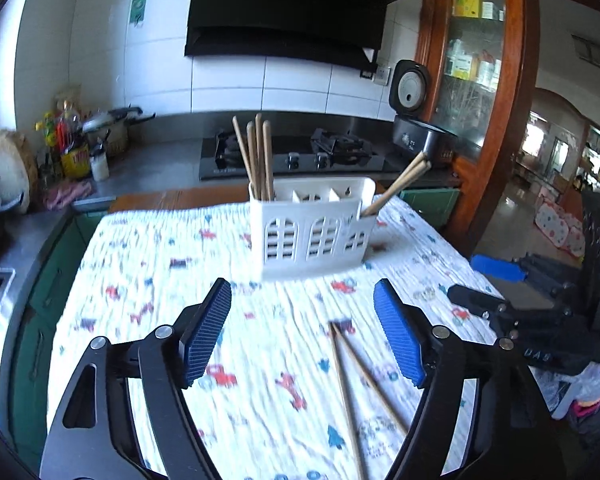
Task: Organize utensils
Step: 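Move both open tools down to the last chopsticks on the cloth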
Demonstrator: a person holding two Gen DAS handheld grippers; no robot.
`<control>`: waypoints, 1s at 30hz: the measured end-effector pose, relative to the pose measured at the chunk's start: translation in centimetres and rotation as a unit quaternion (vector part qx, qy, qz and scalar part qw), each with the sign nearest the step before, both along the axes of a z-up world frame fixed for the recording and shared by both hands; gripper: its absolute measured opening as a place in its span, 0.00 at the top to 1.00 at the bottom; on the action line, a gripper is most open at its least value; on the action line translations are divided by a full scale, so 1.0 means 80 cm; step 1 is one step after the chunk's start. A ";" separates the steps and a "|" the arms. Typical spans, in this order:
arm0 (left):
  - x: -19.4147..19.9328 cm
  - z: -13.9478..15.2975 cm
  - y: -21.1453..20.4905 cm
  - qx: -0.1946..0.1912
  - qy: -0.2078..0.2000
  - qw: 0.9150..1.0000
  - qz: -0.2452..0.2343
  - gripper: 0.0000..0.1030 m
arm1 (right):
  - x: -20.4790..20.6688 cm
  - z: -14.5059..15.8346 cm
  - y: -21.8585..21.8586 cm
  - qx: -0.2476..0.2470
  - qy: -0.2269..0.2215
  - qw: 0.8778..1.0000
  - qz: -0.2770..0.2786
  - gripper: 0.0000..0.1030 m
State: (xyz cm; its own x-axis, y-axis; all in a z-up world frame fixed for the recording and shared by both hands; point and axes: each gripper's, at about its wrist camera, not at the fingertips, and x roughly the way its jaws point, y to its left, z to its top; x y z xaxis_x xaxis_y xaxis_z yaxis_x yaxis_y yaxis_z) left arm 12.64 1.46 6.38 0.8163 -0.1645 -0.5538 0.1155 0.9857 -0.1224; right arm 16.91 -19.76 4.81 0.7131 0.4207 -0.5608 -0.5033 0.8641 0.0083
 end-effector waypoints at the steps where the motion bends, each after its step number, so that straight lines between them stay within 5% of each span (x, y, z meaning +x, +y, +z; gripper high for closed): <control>1: -0.004 -0.006 0.002 -0.001 0.003 1.000 0.005 0.28 | -0.005 -0.011 0.001 -0.001 0.010 1.000 0.000 0.46; 14: -0.040 -0.092 0.030 -0.009 0.056 0.996 0.063 0.20 | -0.060 -0.110 0.023 -0.012 0.086 0.996 0.010 0.37; 23: -0.056 -0.114 0.053 -0.031 0.073 0.993 0.092 0.20 | -0.076 -0.151 0.037 0.000 0.137 0.991 0.015 0.37; 30: -0.066 -0.124 0.061 -0.037 0.079 0.990 0.107 0.20 | -0.078 -0.164 0.045 0.006 0.158 0.987 0.016 0.50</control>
